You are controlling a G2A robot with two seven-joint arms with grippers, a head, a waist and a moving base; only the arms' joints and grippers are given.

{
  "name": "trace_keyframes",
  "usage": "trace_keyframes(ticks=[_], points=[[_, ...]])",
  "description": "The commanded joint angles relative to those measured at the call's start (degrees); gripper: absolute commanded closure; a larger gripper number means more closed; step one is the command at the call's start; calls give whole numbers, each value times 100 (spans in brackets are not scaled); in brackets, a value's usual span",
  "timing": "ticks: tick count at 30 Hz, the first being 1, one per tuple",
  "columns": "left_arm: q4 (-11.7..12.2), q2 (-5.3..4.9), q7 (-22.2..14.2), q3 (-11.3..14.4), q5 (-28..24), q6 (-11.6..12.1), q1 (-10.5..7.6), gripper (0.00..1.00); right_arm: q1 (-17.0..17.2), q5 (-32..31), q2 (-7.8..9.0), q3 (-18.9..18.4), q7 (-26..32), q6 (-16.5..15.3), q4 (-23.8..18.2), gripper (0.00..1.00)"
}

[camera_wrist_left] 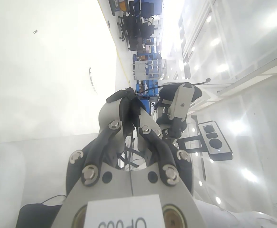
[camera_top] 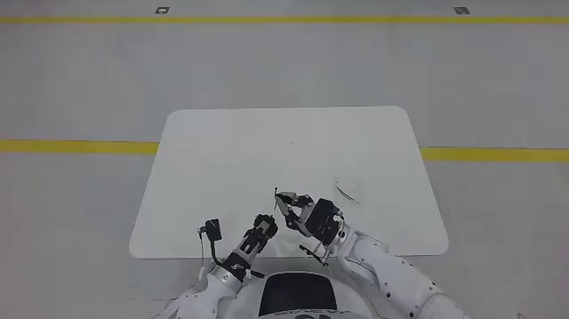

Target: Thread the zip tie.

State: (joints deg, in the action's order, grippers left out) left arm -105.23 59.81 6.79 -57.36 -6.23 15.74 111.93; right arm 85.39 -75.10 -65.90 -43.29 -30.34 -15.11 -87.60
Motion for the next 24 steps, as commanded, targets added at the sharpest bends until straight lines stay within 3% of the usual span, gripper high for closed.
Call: trace_keyframes(ticks=[1, 11, 15, 17, 24], points=[[0, 0, 0, 0, -1, 0, 0, 100, -27, -1, -22, 25, -6, -10, 40, 100], [19, 4, -48, 18, -13, -16, -38, 100, -27, -67, -87, 64, -3, 3, 103, 100], [278, 0, -571, 18, -224, 354, -218, 100, 48, -75, -78, -15, -56, 19, 69, 100], [349, -7, -902, -18, -344, 374, -321, 100, 110, -89, -62, -78, -75, 18, 30, 100], [601, 17, -1439, -118, -335, 374, -538, 100, 356, -106, 8, -309, -43, -44, -194, 100]])
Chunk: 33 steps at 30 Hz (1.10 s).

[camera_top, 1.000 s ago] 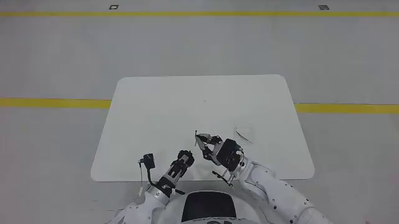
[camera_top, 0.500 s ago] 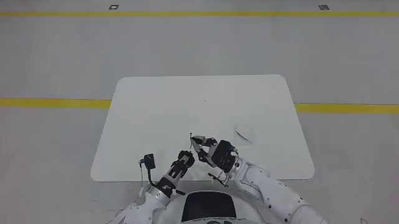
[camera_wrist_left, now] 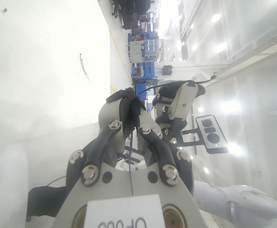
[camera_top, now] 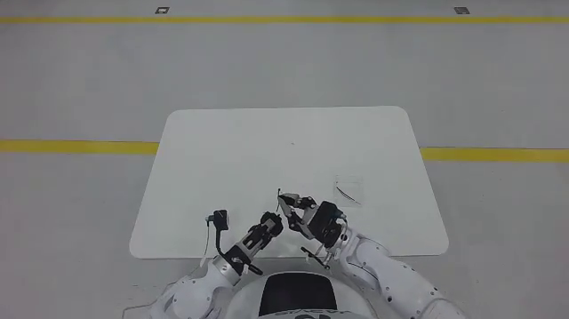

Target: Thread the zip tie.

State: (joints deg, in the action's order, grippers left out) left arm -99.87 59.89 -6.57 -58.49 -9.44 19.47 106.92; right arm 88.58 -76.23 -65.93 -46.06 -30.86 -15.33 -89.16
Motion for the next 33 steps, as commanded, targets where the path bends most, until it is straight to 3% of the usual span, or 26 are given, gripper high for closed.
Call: trace_keyframes(ticks=[1, 9, 13, 24, 33], points=[[104, 15, -140, -10, -66, 1, -59, 100, 62, 0, 19, -58, 21, -40, -69, 100], [117, 18, -122, -6, -50, -18, -82, 100, 69, -6, 21, -67, 24, -42, -79, 100], [203, 33, -249, 0, -312, 1, -163, 100, 89, 49, 20, -113, 90, -14, -104, 100], [161, 51, -396, -198, -296, 1, -72, 100, 276, 68, 61, -327, 132, -96, -169, 100], [154, 85, -462, -236, -268, 1, -32, 100, 232, 87, 28, -310, 146, -171, -99, 100]])
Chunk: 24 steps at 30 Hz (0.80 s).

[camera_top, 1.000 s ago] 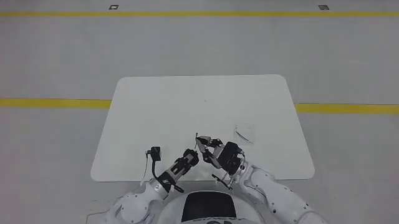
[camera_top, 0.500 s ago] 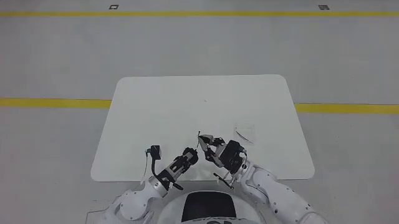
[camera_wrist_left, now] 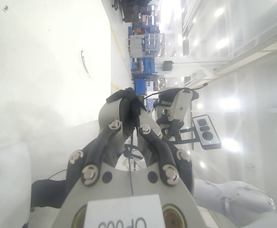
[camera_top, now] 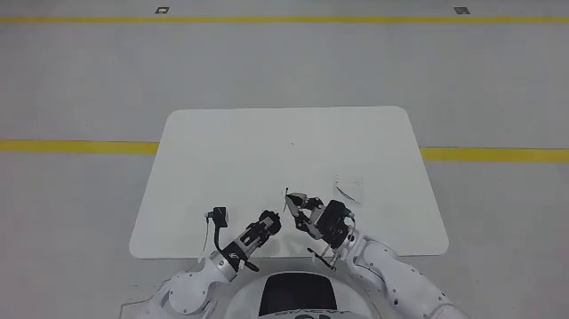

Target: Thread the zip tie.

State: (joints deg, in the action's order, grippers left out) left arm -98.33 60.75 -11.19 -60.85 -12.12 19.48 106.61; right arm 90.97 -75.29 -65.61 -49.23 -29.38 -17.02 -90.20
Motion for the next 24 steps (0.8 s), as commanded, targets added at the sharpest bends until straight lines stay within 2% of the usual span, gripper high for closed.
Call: trace_keyframes(ticks=[1, 24], points=[[0, 0, 0, 0, 0, 0, 0, 100, -17, -12, -10, 13, -8, -9, 15, 100], [0, 0, 0, 0, 0, 0, 0, 100, -106, -60, -113, 128, -14, -6, 199, 100]])
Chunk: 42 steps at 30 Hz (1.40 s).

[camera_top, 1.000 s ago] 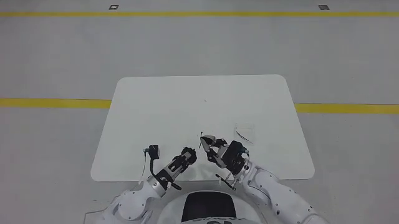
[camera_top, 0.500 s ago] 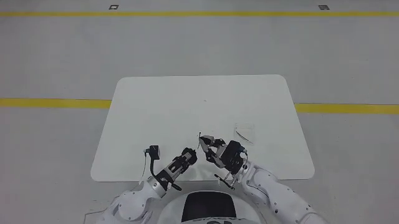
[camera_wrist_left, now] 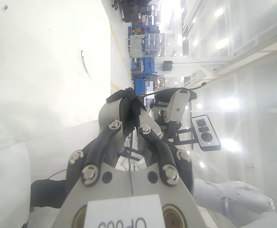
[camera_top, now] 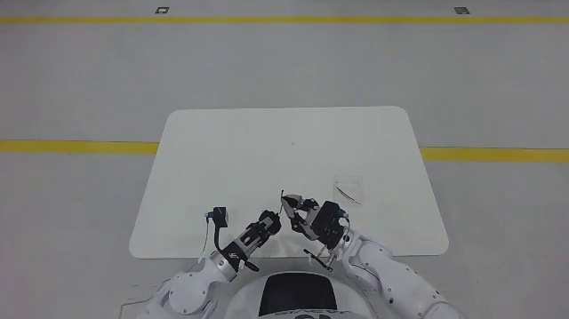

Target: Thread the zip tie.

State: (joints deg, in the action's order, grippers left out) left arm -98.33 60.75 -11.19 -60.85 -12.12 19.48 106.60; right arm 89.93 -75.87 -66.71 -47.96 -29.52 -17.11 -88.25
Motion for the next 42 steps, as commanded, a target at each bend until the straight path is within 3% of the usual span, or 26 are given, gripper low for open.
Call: trace_keyframes(ticks=[1, 42], points=[[0, 0, 0, 0, 0, 0, 0, 100, -3, -21, -6, 0, 5, 26, 9, 100], [0, 0, 0, 0, 0, 0, 0, 100, -79, -31, -121, 11, 89, -43, 175, 100]])
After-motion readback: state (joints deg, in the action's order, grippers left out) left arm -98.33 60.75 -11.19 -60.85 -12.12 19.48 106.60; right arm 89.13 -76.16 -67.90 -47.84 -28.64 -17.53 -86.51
